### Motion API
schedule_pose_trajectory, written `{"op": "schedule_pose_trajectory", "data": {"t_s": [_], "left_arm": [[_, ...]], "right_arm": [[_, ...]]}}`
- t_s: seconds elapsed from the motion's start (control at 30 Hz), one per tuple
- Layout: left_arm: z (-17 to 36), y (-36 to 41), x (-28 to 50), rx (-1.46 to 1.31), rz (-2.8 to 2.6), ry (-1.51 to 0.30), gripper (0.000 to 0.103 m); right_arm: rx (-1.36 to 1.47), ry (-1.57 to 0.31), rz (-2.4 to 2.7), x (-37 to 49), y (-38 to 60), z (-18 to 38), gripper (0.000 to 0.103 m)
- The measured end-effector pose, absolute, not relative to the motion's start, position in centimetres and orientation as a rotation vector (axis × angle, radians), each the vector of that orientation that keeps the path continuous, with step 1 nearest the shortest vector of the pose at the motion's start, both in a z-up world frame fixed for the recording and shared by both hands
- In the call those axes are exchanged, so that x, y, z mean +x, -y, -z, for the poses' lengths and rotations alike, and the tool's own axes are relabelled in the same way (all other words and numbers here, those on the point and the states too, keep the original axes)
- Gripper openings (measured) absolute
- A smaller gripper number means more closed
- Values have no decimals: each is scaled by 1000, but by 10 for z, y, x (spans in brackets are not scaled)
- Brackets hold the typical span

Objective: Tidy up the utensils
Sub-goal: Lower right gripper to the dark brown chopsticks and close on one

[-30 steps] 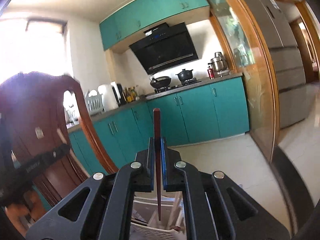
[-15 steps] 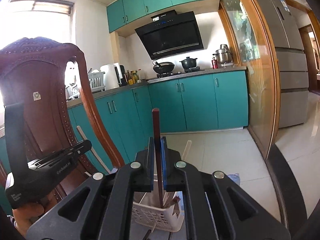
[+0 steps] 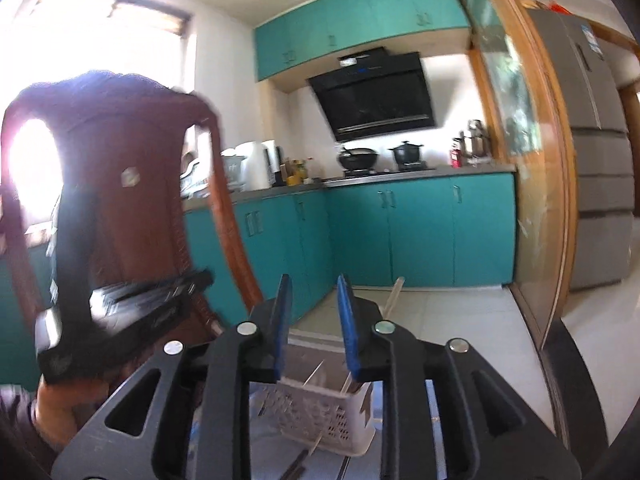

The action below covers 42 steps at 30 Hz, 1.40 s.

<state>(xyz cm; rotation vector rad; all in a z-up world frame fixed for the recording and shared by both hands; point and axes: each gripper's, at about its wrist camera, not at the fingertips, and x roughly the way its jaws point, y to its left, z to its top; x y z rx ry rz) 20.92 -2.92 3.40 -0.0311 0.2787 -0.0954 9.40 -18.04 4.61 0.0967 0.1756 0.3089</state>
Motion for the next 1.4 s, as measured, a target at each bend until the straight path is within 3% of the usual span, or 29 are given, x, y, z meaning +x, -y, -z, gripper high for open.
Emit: {"op": "schedule_pose_trajectory", "data": {"t_s": [0.13, 0.33, 0.43, 0.57, 1.0, 1.17, 1.4], "left_arm": [[-29, 23, 193, -26, 87, -240, 24], [4, 15, 178, 21, 52, -292, 31], [29, 14, 182, 41, 33, -396, 34], [56, 14, 189, 61, 49, -525, 41], [75, -19, 193, 58, -60, -592, 48], [82, -15, 191, 194, -144, -565, 50], [87, -28, 193, 85, -95, -645, 52]], "right_arm": [[82, -324, -394, 89, 169, -6, 29], [100, -889, -386, 128, 138, 107, 29], [76, -1015, -383, 137, 125, 137, 29], [14, -1056, -342, 140, 111, 153, 29], [3, -1074, -344, 145, 100, 156, 28], [-47, -1104, -314, 145, 109, 155, 24], [-156, -1050, -292, 137, 98, 158, 24]]}}
